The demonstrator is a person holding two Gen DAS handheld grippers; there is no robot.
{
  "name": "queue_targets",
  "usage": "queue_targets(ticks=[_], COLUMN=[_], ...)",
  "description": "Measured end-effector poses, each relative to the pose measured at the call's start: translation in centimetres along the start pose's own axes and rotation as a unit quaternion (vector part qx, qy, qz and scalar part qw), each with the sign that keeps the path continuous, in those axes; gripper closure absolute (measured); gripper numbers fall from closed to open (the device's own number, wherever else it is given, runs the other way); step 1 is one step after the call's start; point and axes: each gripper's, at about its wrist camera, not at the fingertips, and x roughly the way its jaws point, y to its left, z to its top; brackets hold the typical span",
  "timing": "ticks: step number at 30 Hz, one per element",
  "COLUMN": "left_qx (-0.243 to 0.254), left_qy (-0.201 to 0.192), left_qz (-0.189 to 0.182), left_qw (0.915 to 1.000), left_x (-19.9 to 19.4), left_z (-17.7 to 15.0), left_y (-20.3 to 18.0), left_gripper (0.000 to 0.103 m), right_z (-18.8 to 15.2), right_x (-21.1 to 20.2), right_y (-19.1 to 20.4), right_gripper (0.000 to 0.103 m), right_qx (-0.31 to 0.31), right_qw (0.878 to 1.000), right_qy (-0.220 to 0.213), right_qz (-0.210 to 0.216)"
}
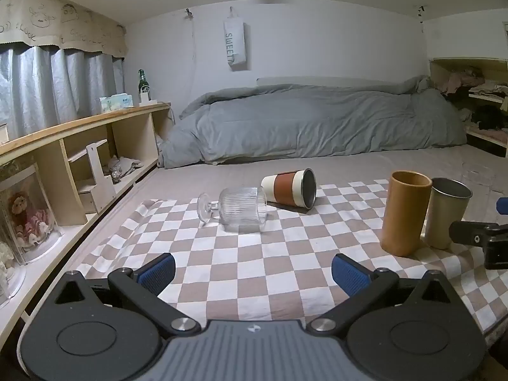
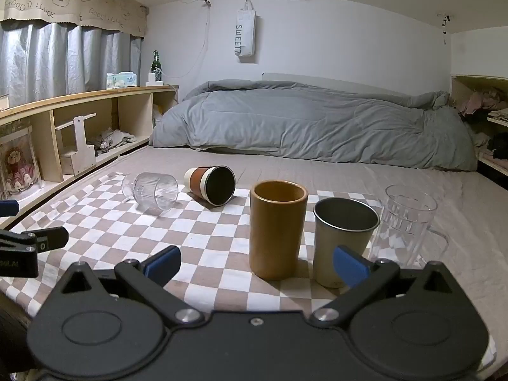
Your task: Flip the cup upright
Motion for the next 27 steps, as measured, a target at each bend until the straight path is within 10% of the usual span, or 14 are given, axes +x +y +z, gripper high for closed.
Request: queue_targets(ticks=[27], left_qx=[-0.004], left_qy=[0.003], left_qz=[-0.003], left_qw=[1.0], left_x=[0.02], left_z=[0.02], left_y=[0.05], left_gripper=[0.0], right_z=[-0.02], right_x=[-0.04], right_y=[0.01], right_gripper=[0.0], right_qx=[-0.001], right_qw=[1.0], right_qy=[0.001], right_qz=[0.0])
